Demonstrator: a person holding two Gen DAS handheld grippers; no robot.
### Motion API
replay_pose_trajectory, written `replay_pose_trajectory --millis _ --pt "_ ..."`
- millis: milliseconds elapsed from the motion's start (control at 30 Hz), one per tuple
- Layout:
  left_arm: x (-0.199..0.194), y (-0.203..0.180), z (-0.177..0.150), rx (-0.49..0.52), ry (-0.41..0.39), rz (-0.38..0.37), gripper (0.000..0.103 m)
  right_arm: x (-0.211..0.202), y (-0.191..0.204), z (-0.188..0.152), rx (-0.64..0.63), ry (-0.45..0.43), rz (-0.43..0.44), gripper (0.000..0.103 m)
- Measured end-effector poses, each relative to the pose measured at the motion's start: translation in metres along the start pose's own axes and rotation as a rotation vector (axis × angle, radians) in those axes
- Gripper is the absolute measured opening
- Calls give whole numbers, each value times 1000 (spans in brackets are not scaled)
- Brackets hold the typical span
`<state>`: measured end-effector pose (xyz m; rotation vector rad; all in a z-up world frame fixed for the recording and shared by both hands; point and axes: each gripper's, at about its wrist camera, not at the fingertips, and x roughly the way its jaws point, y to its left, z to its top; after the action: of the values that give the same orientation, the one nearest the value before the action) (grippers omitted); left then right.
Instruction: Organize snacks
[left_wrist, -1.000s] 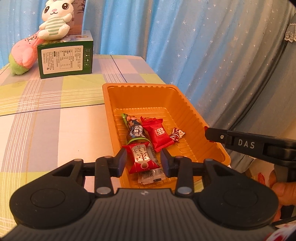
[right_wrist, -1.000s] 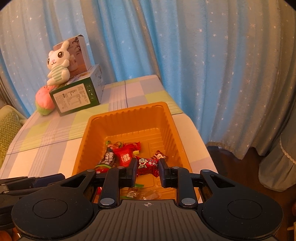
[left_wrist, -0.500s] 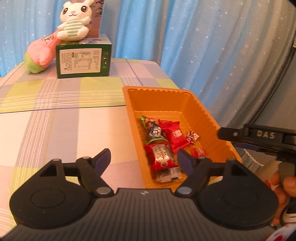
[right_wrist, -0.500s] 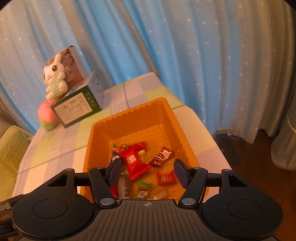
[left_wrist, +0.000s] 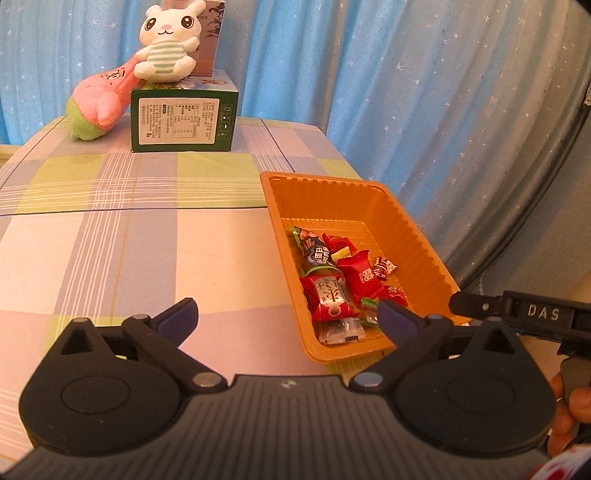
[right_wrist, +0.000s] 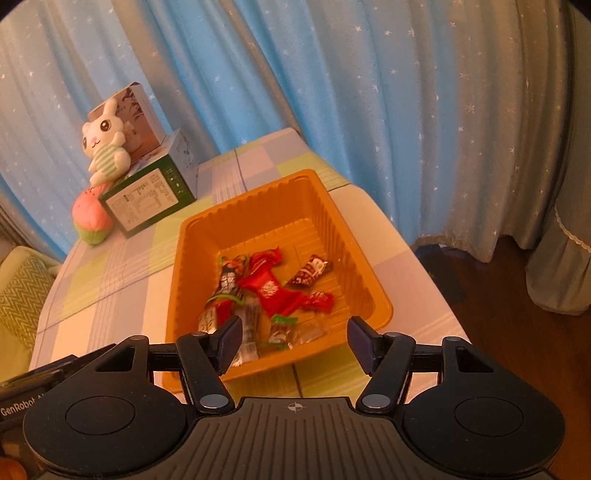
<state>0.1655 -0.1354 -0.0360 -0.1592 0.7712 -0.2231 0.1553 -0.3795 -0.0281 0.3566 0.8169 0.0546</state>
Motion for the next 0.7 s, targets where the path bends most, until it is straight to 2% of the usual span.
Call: replay_pose_trajectory --millis 167,267,367,467,700 --pt "-15 3 -3 -7 -3 13 102 -11 14 -5 -43 3 13 65" --pt "-23 5 -5 -3 -5 16 102 -18 23 -9 -73 -11 6 76" --pt "-31 6 -6 -5 6 15 102 -25 30 -12 -101 -15 10 80" --pt "-39 5 -10 2 11 17 102 -31 36 -16 -124 -16 8 92" --pt "-57 7 -18 11 20 42 102 -47 46 -27 -157 -2 -5 93"
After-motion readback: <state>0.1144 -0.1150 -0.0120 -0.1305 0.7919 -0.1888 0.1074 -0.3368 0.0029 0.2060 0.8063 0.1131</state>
